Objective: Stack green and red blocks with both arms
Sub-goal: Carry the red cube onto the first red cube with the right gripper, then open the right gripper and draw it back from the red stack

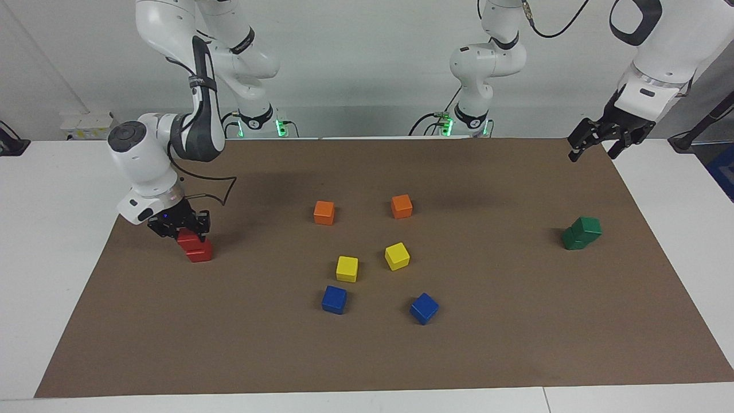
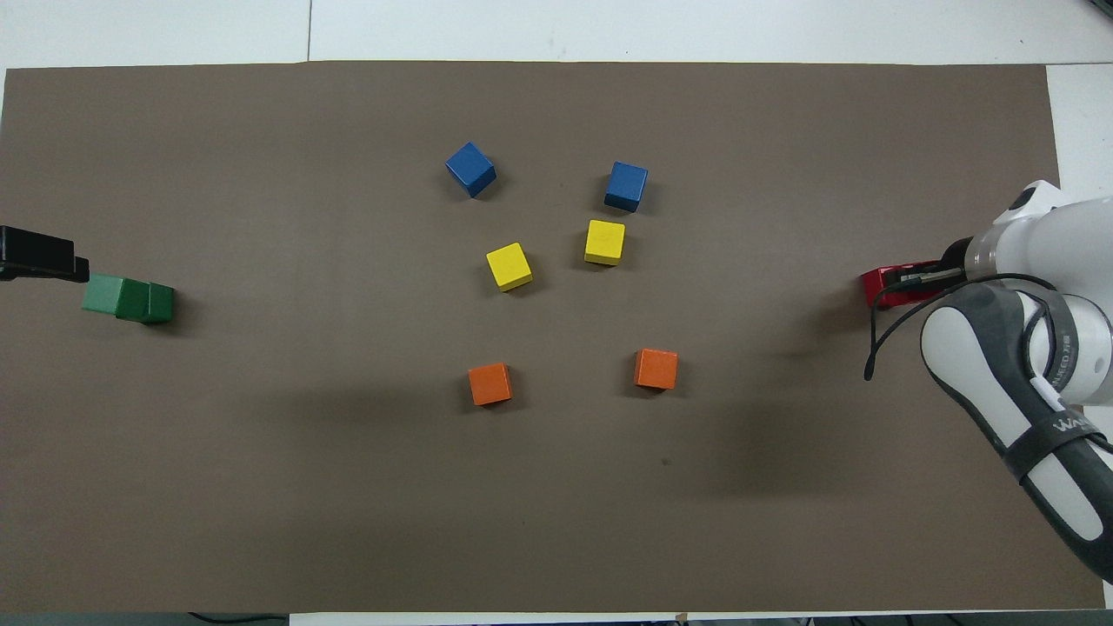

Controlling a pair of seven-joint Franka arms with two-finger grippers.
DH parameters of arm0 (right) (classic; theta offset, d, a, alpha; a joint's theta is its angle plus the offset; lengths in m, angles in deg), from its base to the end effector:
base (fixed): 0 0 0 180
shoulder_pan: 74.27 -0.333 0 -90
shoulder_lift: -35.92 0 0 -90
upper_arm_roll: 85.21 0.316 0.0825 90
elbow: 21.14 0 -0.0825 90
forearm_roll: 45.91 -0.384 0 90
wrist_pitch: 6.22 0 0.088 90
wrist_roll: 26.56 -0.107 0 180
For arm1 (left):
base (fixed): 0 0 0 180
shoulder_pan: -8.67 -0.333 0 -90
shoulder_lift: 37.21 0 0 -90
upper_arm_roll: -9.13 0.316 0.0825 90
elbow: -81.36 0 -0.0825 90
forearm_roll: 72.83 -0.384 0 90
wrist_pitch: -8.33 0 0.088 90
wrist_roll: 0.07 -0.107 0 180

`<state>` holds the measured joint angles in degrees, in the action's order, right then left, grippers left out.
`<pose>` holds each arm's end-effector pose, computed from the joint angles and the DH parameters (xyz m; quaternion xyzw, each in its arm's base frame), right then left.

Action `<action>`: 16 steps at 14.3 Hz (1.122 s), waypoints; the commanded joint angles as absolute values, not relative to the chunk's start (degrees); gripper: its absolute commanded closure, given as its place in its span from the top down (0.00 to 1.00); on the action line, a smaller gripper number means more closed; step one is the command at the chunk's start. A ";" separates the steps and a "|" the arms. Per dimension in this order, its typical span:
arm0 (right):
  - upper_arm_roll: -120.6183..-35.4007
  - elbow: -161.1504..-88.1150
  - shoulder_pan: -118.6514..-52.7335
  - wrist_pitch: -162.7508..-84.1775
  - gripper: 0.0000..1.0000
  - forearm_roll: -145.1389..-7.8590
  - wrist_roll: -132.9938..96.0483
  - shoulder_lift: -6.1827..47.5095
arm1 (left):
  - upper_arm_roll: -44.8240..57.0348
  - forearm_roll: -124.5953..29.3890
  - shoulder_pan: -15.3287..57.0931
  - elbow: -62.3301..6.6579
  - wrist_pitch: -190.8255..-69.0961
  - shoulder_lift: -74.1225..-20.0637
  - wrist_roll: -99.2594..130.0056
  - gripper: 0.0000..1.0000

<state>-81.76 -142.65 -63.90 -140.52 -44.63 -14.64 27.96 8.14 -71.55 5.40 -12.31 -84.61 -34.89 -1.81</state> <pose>0.5668 -0.0696 0.3550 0.9978 0.0506 0.0410 0.0110 0.5461 0.0193 0.6210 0.9998 0.0051 0.0142 0.0103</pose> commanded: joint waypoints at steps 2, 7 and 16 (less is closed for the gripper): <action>-81.52 -143.75 -63.63 -143.32 0.00 -44.85 -13.20 27.83 | 9.05 -72.83 6.64 -13.82 -85.97 -33.87 -2.44 1.00; -81.43 -144.54 -63.63 -144.82 0.00 -44.85 -13.29 27.74 | 9.05 -72.74 6.56 -13.82 -86.06 -33.78 -2.36 1.00; -81.52 -143.23 -63.63 -144.56 1.00 -44.85 -13.73 27.30 | 9.05 -72.83 6.38 -13.91 -85.97 -33.78 -2.53 1.00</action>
